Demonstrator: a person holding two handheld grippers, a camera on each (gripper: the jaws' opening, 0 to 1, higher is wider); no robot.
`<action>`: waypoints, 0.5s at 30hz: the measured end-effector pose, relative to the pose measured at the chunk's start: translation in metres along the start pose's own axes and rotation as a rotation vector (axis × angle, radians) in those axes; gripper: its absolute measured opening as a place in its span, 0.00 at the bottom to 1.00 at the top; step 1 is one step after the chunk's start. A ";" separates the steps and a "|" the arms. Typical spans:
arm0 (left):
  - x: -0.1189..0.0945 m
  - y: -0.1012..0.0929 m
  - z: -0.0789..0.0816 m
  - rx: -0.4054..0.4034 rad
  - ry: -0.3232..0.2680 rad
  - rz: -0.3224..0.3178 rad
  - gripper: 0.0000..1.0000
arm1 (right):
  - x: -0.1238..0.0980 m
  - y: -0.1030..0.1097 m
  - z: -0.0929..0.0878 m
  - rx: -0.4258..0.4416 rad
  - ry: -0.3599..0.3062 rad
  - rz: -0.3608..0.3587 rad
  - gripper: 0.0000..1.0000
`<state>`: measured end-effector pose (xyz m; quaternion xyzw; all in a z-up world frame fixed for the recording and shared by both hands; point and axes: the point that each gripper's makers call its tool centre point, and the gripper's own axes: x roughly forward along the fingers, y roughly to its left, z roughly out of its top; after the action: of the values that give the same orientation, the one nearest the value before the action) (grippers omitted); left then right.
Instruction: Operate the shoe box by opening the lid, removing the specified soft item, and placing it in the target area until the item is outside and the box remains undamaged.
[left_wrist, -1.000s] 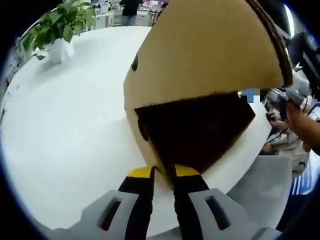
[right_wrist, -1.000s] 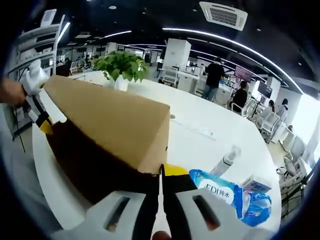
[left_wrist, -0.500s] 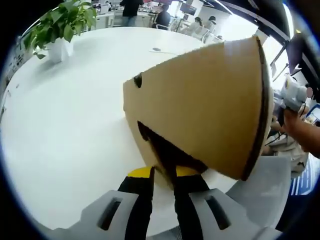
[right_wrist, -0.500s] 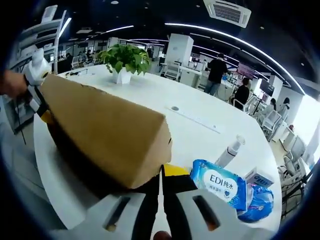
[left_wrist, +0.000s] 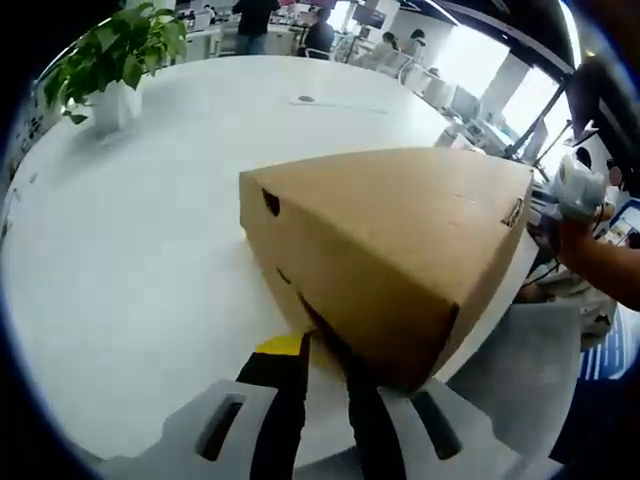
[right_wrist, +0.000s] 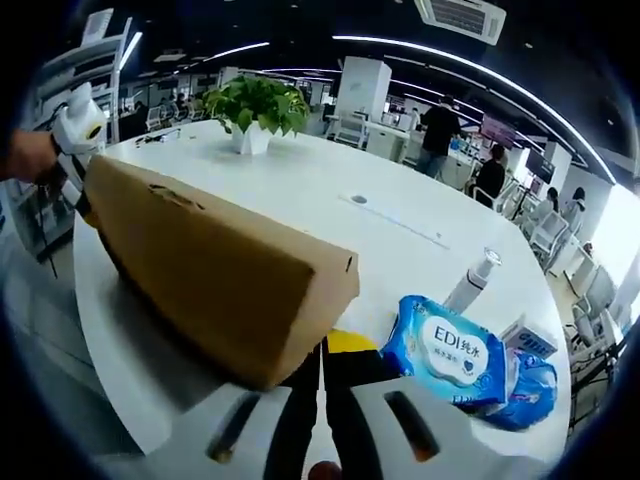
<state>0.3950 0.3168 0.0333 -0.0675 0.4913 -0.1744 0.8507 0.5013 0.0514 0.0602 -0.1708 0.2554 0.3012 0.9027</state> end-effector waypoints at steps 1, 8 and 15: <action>-0.001 0.000 0.000 -0.002 -0.002 -0.001 0.11 | -0.001 0.000 0.000 -0.003 -0.002 -0.002 0.00; -0.005 -0.002 -0.002 0.021 -0.006 -0.001 0.09 | -0.008 0.007 -0.003 0.003 -0.001 0.011 0.00; -0.014 -0.006 -0.007 0.054 -0.001 -0.016 0.08 | -0.019 0.017 -0.007 0.001 0.001 0.035 0.00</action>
<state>0.3813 0.3171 0.0425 -0.0484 0.4856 -0.1944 0.8509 0.4745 0.0527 0.0628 -0.1661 0.2591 0.3169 0.8971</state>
